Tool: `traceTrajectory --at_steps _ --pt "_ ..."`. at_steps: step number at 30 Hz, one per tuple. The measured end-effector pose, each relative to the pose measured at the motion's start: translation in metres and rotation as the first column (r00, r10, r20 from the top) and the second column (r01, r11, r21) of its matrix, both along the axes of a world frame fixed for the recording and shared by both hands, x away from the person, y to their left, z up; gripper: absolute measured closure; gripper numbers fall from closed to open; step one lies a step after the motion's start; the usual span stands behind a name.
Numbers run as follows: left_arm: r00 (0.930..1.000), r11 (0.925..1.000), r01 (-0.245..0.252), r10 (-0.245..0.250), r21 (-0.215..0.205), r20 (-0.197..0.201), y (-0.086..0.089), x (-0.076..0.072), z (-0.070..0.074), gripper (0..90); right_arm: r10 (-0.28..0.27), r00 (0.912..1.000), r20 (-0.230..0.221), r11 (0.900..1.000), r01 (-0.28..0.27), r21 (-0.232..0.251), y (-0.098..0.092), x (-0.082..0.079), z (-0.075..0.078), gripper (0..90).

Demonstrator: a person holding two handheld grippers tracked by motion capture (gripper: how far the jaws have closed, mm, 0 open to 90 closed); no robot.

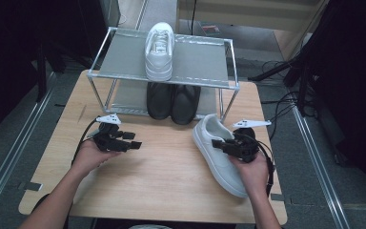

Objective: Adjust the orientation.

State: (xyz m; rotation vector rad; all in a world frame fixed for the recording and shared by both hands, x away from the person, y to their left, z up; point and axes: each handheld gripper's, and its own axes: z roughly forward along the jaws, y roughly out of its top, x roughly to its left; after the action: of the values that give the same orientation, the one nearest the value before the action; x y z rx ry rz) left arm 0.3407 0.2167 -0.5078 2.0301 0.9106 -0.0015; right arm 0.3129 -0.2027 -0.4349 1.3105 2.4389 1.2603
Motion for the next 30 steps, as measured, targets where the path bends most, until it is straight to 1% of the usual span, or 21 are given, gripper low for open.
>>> traceTrajectory --at_steps 2,3,5,6,9,12,16,18,19,21,24,25,27,28,29,30 --pt "0.9998 0.9999 0.009 -0.009 -0.008 -0.018 0.002 0.000 0.000 40.5 0.033 0.9994 -0.004 0.999 -0.033 0.001 0.012 0.001 -0.001 83.3" --pt "0.9997 1.0000 0.005 -0.005 -0.009 -0.024 0.003 0.001 0.000 40.4 0.051 0.9987 -0.002 0.999 -0.051 -0.001 0.018 0.002 -0.002 83.3" --pt "0.9996 1.0000 -0.002 0.002 -0.007 -0.027 0.005 0.000 0.000 40.5 0.091 0.9959 -0.001 0.996 -0.091 -0.006 0.030 0.005 -0.004 83.3" --pt "0.9997 1.0000 -0.009 0.009 -0.004 -0.022 0.007 -0.002 0.000 40.6 0.102 0.9948 -0.001 0.995 -0.102 -0.008 0.034 0.005 -0.004 83.3" --pt "0.9997 0.9998 -0.018 0.018 0.004 -0.020 0.011 -0.005 0.001 40.6 0.154 0.9881 -0.004 0.988 -0.154 -0.014 0.054 0.007 -0.007 83.2" --pt "0.9994 0.9995 -0.031 0.031 0.009 -0.016 0.015 -0.008 0.001 40.7 0.202 0.9793 -0.005 0.979 -0.202 -0.019 0.071 0.008 -0.009 83.2" --pt "0.9989 0.9989 -0.045 0.045 0.008 -0.015 0.020 -0.012 0.001 40.7 0.245 0.9694 -0.013 0.969 -0.245 -0.010 0.092 0.009 -0.013 83.1" --pt "0.9986 0.9986 -0.050 0.051 0.016 -0.014 0.022 -0.014 0.001 40.7 0.270 0.9627 -0.019 0.963 -0.270 -0.011 0.102 0.009 -0.015 83.1" --pt "0.9985 0.9986 -0.053 0.053 0.010 -0.011 0.023 -0.015 0.001 40.7 0.283 0.9590 -0.021 0.959 -0.283 -0.010 0.107 0.009 -0.017 83.1" --pt "0.9984 0.9984 -0.055 0.055 0.016 -0.009 0.024 -0.016 0.001 40.7 0.308 0.9512 -0.025 0.951 -0.308 -0.008 0.117 0.007 -0.020 83.0" --pt "0.9975 0.9974 -0.070 0.070 0.017 0.007 0.025 -0.017 0.001 41.5 0.337 0.9406 -0.038 0.941 -0.337 0.006 0.130 0.003 -0.027 83.0" --pt "0.9975 0.9974 -0.070 0.070 0.016 0.009 0.025 -0.016 0.001 42.3 0.357 0.9332 -0.038 0.934 -0.357 0.006 0.135 0.000 -0.030 83.0" --pt "0.9977 0.9975 -0.067 0.066 0.022 0.010 0.024 -0.014 0.001 45.3 0.369 0.9291 -0.031 0.929 -0.369 -0.023 0.143 -0.004 -0.034 83.0" --pt "0.9981 0.9979 -0.061 0.061 0.022 0.004 0.024 -0.013 0.002 48.7 0.371 0.9282 -0.032 0.928 -0.372 -0.029 0.145 -0.006 -0.036 82.9" --pt "0.9984 0.9981 -0.057 0.057 0.024 0.003 0.024 -0.012 0.002 53.5 0.372 0.9278 -0.033 0.928 -0.372 -0.021 0.147 -0.007 -0.039 82.8" --pt "0.9979 0.9978 -0.064 0.064 0.017 0.003 0.025 -0.011 0.001 56.6 0.372 0.9275 -0.031 0.928 -0.373 -0.015 0.147 -0.007 -0.040 82.6"
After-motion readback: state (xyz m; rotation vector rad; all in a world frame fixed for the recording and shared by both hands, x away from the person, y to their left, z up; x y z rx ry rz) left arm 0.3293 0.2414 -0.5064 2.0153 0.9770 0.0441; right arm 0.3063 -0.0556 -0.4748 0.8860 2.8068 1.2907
